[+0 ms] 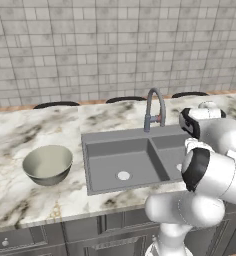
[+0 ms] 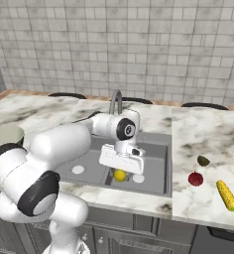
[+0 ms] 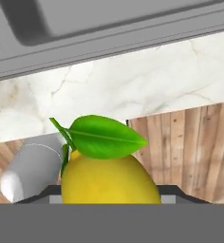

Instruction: There is a mixed pile of frozen fruits and vegetables on the counter. Locate all the frozen vegetables and place the items in a bowl on the counter. Take all the frozen fruits and defrost them in a running sink.

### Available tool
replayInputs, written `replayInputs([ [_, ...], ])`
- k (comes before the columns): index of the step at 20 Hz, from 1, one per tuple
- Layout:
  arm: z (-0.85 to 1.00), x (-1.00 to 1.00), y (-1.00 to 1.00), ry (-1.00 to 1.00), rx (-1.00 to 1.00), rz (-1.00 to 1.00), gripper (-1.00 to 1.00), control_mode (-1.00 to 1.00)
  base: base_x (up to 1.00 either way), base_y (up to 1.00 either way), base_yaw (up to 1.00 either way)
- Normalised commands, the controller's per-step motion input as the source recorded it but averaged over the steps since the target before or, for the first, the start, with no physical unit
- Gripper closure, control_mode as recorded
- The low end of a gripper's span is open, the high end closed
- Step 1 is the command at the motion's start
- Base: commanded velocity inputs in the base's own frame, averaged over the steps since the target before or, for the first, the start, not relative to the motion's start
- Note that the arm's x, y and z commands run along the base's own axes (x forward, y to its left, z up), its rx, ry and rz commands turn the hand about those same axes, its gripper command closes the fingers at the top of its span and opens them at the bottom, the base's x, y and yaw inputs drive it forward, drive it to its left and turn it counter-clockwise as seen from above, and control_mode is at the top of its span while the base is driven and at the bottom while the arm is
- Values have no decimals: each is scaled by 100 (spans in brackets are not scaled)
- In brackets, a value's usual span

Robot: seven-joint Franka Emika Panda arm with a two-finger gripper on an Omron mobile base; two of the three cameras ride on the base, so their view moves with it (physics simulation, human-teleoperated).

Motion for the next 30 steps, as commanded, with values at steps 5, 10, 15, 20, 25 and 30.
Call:
replayInputs([
  [5, 8, 0, 89, -11, 0, 5, 100, -100, 0, 0, 0],
  [10, 5, 9, 55, -17, 4, 6, 100, -100, 0, 0, 0],
  [15, 12, 3, 69, -17, 0, 4, 100, -100, 0, 0, 0],
  [20, 7, 0, 84, -9, -4, 2, 100, -100, 0, 0, 0],
  [25, 14, 0, 88, -7, -6, 0, 100, -100, 0, 0, 0],
  [30, 1, -1, 91, -8, -4, -11, 100, -100, 0, 0, 0],
])
